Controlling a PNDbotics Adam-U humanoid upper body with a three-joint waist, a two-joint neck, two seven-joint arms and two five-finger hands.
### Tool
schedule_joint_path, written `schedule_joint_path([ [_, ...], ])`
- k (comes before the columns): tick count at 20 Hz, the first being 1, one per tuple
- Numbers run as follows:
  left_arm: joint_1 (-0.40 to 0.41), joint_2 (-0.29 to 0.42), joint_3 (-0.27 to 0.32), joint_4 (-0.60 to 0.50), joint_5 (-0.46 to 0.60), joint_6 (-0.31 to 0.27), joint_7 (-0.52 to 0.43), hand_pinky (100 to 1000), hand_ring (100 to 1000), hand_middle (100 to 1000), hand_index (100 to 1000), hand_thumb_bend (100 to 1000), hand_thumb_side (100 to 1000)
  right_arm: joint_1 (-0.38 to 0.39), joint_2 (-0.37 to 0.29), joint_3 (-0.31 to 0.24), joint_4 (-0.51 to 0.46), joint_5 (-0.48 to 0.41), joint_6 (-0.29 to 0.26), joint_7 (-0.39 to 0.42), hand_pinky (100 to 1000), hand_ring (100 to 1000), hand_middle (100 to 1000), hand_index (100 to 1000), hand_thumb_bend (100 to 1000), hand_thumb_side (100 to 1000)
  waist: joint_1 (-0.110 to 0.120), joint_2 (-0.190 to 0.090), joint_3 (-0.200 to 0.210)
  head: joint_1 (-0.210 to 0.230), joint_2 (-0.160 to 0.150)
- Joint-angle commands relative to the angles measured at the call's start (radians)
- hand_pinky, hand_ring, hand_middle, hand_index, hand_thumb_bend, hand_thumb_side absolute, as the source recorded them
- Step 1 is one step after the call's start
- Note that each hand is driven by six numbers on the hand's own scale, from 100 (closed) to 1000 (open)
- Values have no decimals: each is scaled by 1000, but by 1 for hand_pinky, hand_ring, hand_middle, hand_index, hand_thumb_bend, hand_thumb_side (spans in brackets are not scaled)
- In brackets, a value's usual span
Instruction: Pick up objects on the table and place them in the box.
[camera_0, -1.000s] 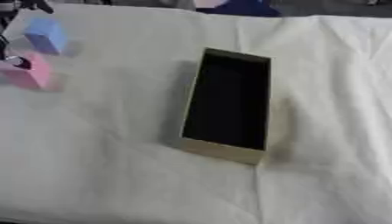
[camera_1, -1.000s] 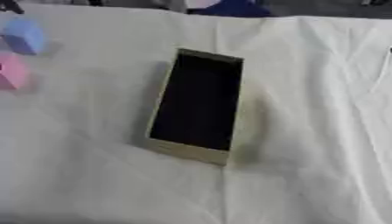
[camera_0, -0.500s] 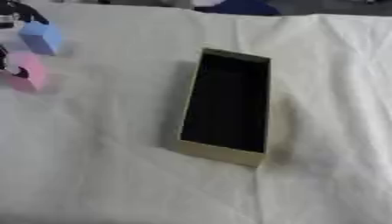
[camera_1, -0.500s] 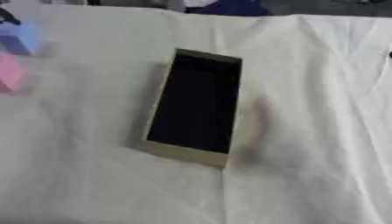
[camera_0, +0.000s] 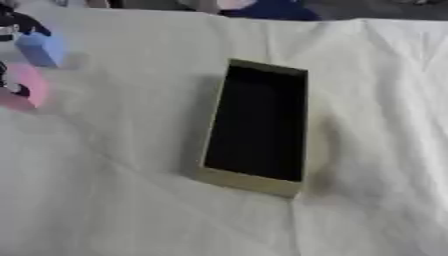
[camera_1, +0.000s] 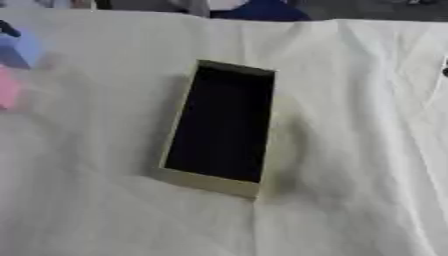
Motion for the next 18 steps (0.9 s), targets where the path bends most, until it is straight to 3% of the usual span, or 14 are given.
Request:
schedule_joint_path([
  [1, -22, 26, 22, 9, -20, 8, 1, 885, 902, 925, 960, 712, 119, -8, -16, -3, -17, 10, -3, 0, 823, 801, 627, 837, 100, 858, 4, -13, 0, 6, -12],
  [18, 3, 57, 31, 20, -7, 28, -100, 884, 899, 910, 943, 675, 145, -8, -15, -1, -17, 12, 0, 4, 824, 802, 626, 838, 100, 859, 3, -11, 7, 0, -7],
])
